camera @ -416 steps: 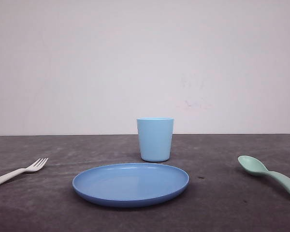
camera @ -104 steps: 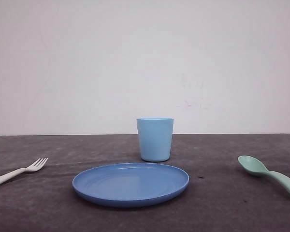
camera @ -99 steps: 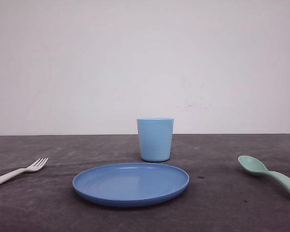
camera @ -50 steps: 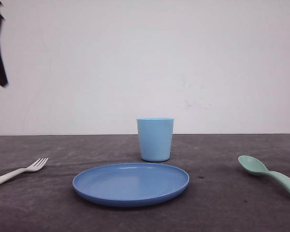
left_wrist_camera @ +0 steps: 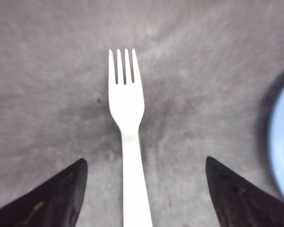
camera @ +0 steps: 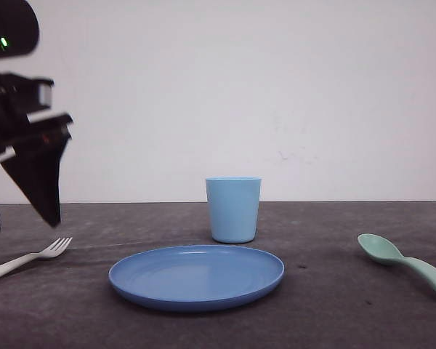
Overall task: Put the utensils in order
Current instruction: 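Lower the left gripper onto the white fork and close on it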
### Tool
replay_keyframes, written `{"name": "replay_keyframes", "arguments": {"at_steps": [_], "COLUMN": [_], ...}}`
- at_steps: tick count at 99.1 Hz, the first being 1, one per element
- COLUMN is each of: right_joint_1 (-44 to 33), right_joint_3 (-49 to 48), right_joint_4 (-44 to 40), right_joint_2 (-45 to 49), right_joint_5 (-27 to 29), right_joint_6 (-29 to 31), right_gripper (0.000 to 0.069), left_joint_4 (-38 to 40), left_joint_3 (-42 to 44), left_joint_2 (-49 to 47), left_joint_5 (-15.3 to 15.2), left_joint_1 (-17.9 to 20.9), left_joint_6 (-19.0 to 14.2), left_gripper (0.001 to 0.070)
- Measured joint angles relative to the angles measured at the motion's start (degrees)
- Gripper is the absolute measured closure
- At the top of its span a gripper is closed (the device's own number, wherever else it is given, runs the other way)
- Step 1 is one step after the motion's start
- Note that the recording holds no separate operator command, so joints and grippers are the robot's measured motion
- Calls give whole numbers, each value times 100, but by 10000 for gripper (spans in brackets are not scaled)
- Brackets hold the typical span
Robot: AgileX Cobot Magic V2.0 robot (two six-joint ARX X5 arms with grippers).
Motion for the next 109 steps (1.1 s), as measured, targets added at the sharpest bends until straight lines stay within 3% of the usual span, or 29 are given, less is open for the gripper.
{"name": "replay_keyframes", "arguments": {"at_steps": [14,55,62,74,83,98,109], "right_joint_1": [0,0,0,0,0,0,0], "right_joint_3": [0,0,0,0,0,0,0], "right_joint_4": [0,2,2,-2,0,-2,-2], "right_joint_2": [0,0,0,0,0,0,0], "right_joint_5": [-2,0,-2,-2,0,0,-2], "right_joint_6": [0,0,0,0,0,0,0], "right_gripper": [31,31,31,31,31,31,31], "left_joint_4": [203,385,407,431,437,455,468], "left_joint_3": [0,24,33,33,33,33,33], "left_joint_2": [319,721,739,767,769,769,769], "left_joint_5": [-247,-415,-466,-704,-726,-734,-737], "left_joint_1": [-11,-96,-114,-197,-269,-350,-361], "left_joint_6": [-22,-44,-44,-44,-46,-61,-61], "left_gripper": [235,255,309,475,561,659,669]}}
